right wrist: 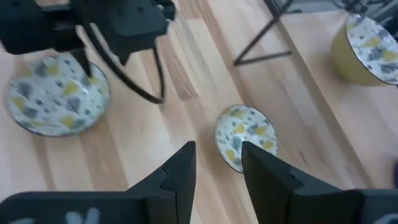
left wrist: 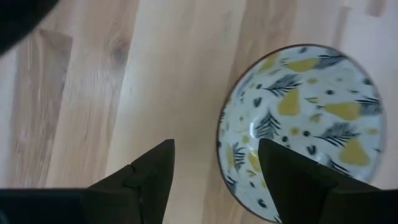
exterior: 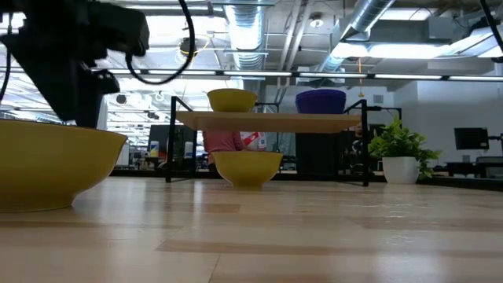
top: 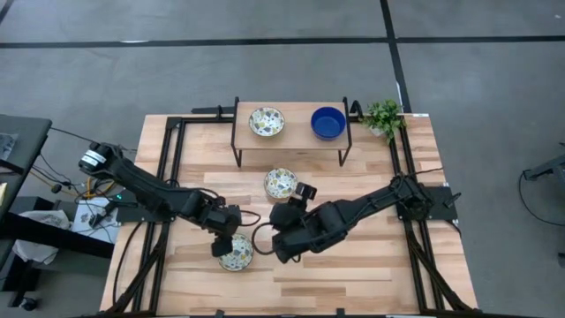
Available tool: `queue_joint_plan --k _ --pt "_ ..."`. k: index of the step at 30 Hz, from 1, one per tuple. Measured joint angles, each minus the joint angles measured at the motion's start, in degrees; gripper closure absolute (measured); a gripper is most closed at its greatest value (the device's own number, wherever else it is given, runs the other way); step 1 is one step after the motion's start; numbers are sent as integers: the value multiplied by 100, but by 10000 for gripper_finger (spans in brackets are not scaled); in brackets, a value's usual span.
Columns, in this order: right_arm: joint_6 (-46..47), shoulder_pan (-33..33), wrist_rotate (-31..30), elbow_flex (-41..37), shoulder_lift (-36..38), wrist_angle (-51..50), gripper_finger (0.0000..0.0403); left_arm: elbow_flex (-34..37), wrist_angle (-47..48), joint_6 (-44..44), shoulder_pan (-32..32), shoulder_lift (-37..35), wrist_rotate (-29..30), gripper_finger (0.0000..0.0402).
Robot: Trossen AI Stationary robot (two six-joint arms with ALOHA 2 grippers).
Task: Pick & Place Mini bowls
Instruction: Stack the bottom white patterned bowl on the white patterned bowl on the shelf
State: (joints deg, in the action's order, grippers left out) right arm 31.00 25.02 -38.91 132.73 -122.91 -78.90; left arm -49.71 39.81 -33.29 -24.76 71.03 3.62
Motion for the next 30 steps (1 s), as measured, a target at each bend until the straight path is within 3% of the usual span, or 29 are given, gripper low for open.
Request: queue_joint_plan --k 17,22,28,30 --pt "-309 -54 -9 2 131 -831 284 0 -336 -154 126 977 -189 219" --pt "-457 -77 30 2 158 -900 284 0 -369 -173 126 1072 -263 275" --pt "-629 -117 46 2 163 -1000 285 -7 -420 -200 131 819 -448 383" --pt "-686 -124 84 2 162 -1002 286 -1 -411 -328 134 715 -393 387"
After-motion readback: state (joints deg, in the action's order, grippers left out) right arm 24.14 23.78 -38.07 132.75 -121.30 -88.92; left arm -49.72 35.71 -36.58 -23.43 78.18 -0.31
